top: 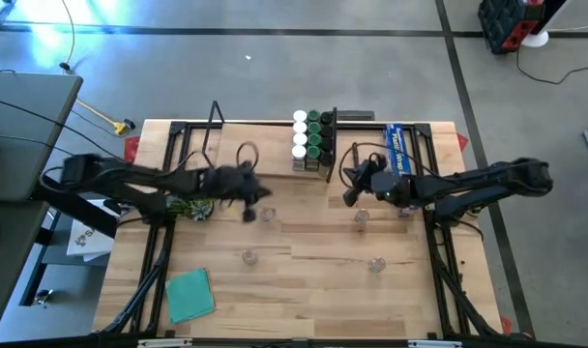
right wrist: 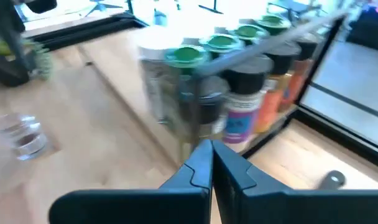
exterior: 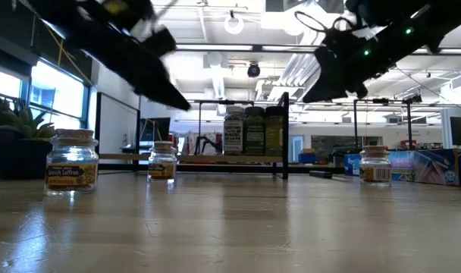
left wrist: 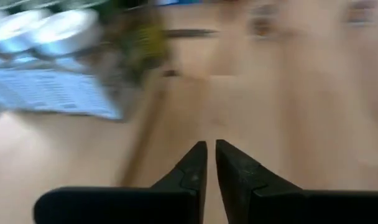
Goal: Shelf spices
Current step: Put the brown seasoning bottle on the shelf
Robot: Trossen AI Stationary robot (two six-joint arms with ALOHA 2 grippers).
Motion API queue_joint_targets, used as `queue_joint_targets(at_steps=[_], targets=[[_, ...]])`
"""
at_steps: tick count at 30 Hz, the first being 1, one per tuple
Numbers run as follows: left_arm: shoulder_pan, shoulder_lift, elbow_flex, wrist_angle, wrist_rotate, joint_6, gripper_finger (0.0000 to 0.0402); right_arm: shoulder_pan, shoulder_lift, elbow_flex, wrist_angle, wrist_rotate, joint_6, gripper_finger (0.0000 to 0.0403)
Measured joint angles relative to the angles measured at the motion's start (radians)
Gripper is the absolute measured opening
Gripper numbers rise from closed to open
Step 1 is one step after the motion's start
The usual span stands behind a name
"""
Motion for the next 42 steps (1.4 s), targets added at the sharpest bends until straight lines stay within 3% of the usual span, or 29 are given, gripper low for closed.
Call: queue_joint_targets(at_steps=[4,8,12,20,26,35,42], targets=[[-0.168,-0.136,-0.080,-0.072,-0.003,-0.094,0.0012,0.099,0.004,0.000,0.003,0.061,0.002,0.0000],[-0.263,-0.213,-0.171,-0.132,-0.023,-0.220,0.0003,0.194,0.011,0.000,0.017,0.163,0.040,0.0000],[-0.310,-0.228,-0.238,-0.158,-0.026,-0.385,0.0034,0.257,0.011,0.000,0.046,0.228,0.045,0.0000],[-0.317,-0.139,-0.282,-0.039,-0.204,-0.388,0.0186,0.299,0.011,0.000,0.091,0.255,0.046,0.0000],[-0.273,-0.023,-0.281,0.150,-0.203,-0.300,0.0271,0.299,0.011,0.000,0.106,0.255,0.045,0.0000],[-0.243,0.143,-0.281,0.396,-0.212,-0.247,0.0289,0.299,0.011,0.000,0.108,0.255,0.045,0.0000],[-0.243,0.214,-0.273,0.458,-0.211,-0.211,0.0286,0.299,0.011,0.000,0.106,0.254,0.045,0.0000]])
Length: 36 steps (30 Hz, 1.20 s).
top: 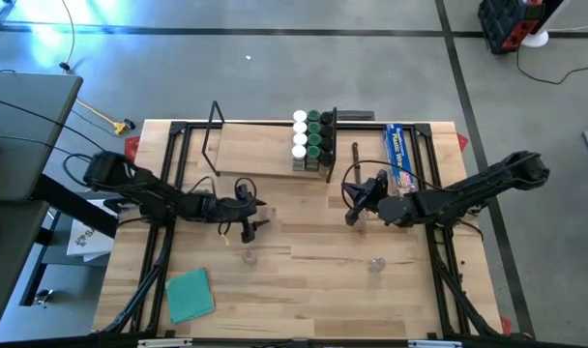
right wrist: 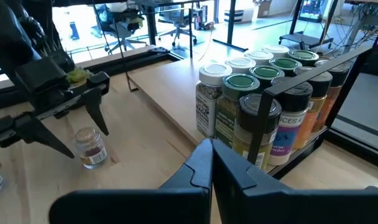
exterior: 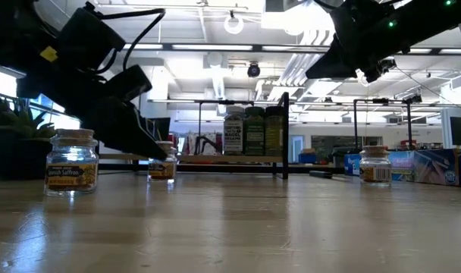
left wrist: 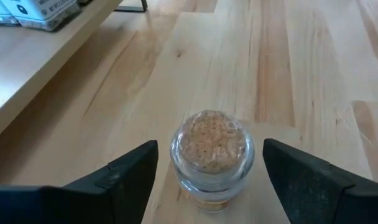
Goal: Shelf spices
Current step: Put the brown seasoning bottle on the shelf
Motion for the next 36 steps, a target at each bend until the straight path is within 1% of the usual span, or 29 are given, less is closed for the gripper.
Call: queue_joint_targets(at_steps=[4,7,13,16,18,21,24,26,28,30,33,36], targets=[[0.000,0.015,0.012,0.001,0.008,0.000,0.0263,0.000,0.000,0.000,0.000,-0.001,0.000,0.0000],[0.000,0.033,0.019,-0.002,0.029,0.000,0.0235,0.000,0.000,0.000,0.000,-0.001,0.000,0.0000],[0.000,0.047,0.039,-0.004,0.031,0.000,0.0173,0.000,0.000,0.000,0.001,-0.002,0.002,0.0000],[-0.001,0.022,0.054,-0.009,0.031,0.000,0.0171,0.004,0.000,0.000,0.001,-0.003,0.003,0.0000],[-0.002,-0.015,0.083,-0.038,0.030,-0.003,0.0171,0.009,0.000,0.000,0.001,-0.003,0.002,0.0000],[0.023,-0.101,0.171,-0.176,0.017,0.001,0.0171,0.018,0.000,0.000,0.001,-0.003,0.003,0.0000],[0.115,-0.168,0.297,-0.382,-0.006,0.059,0.0171,0.020,0.000,0.000,0.002,-0.003,0.003,0.0000],[0.211,-0.176,0.378,-0.480,0.017,0.121,0.0171,0.020,0.000,0.000,0.002,-0.002,0.001,0.0000],[0.325,-0.167,0.441,-0.530,0.065,0.193,0.0171,0.019,0.000,0.000,0.006,-0.002,0.000,0.0000],[0.447,-0.134,0.479,-0.517,0.150,0.252,0.0171,0.018,0.000,0.000,0.007,0.000,0.000,0.0000],[0.602,-0.056,0.501,-0.447,0.306,0.278,0.0171,0.018,0.000,0.000,0.008,0.000,0.000,0.0000],[0.700,0.044,0.513,-0.345,0.415,0.278,0.0171,0.018,0.000,0.000,0.007,0.000,0.002,0.0000]])
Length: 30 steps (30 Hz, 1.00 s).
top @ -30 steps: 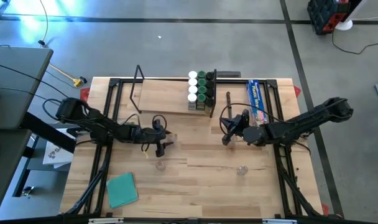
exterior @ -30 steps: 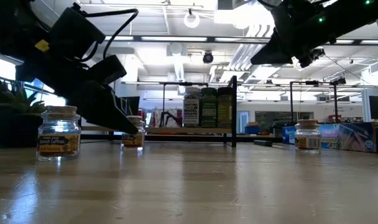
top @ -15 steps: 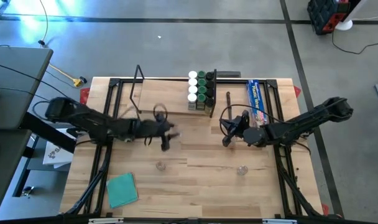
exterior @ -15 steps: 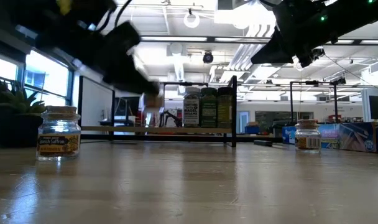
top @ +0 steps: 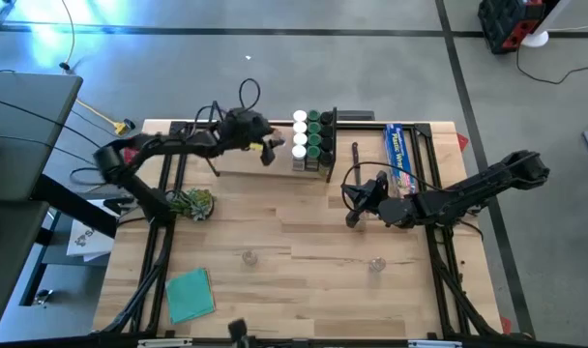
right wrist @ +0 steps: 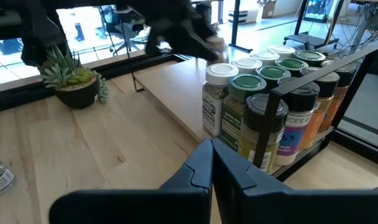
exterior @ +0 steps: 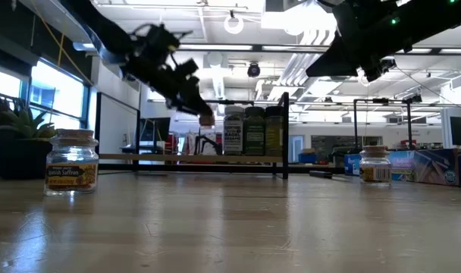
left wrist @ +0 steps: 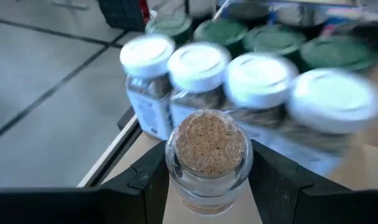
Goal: Shelf spices
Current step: Put the brown seasoning bottle on the shelf
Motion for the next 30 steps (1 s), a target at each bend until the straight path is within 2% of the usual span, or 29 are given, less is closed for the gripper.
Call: queue_joint_targets(at_steps=[3,11,14,30], targets=[[0.048,0.102,0.047,0.021,0.051,0.009,0.0171,0.000,0.000,0.000,0.000,0.000,-0.002,0.0000],[0.095,0.280,0.183,0.011,0.017,0.029,0.0183,0.000,0.000,0.000,-0.001,0.001,-0.002,0.0000],[0.105,0.304,0.201,0.013,-0.010,0.029,0.0193,0.000,0.000,0.000,-0.001,0.000,-0.002,0.0000],[0.112,0.320,0.202,-0.001,-0.010,0.009,0.0201,0.000,0.000,0.000,-0.001,0.001,-0.002,0.0000]])
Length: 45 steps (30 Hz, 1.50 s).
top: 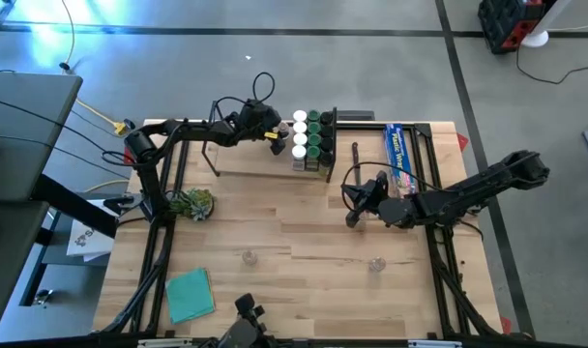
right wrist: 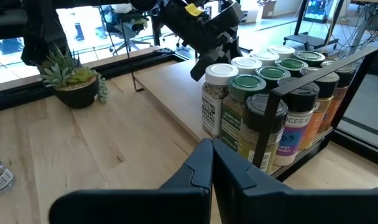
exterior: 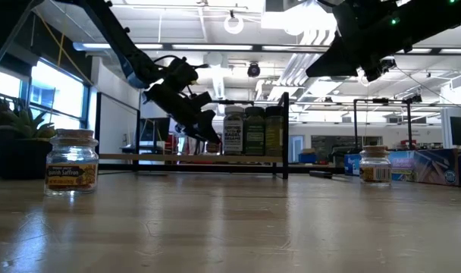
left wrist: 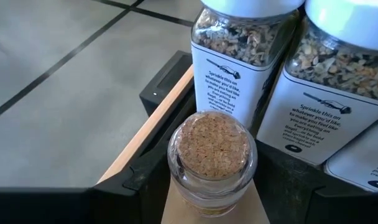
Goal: Shelf spices
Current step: Put the brown seasoning bottle on the shelf, then put the brown seasoning bottle on the shelf aligned with the other brown seasoning bottle
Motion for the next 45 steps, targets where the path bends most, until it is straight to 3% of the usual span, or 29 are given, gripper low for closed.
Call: queue_joint_targets(at_steps=[8,19,25,28,31,36,41,45], targets=[[0.000,0.000,0.000,0.000,0.000,-0.001,0.0207,0.000,0.000,0.000,0.000,0.000,0.000,0.0000],[0.000,-0.011,-0.001,-0.012,-0.001,0.026,0.0265,0.000,0.000,0.000,0.000,0.000,0.018,0.0000],[0.000,-0.153,-0.002,-0.118,-0.024,0.096,0.0276,0.000,0.000,0.000,-0.001,0.000,0.019,0.0000],[-0.008,-0.262,-0.002,-0.257,-0.072,0.135,0.0276,0.000,0.000,0.000,0.000,0.000,0.024,0.0000],[-0.036,-0.390,-0.012,-0.399,-0.058,0.155,0.0274,0.000,0.000,0.000,0.000,0.000,0.043,0.0000],[-0.217,-0.645,-0.187,-0.532,-0.035,0.137,0.0271,0.000,0.000,0.000,0.000,-0.003,0.045,0.0000],[-0.591,-0.902,-0.446,-0.492,-0.292,-0.064,0.0271,0.000,0.000,0.000,0.001,-0.005,0.048,0.0000],[-0.918,-1.017,-0.572,-0.468,-0.506,-0.304,0.0271,0.000,0.000,0.000,0.001,-0.007,0.048,0.0000]])
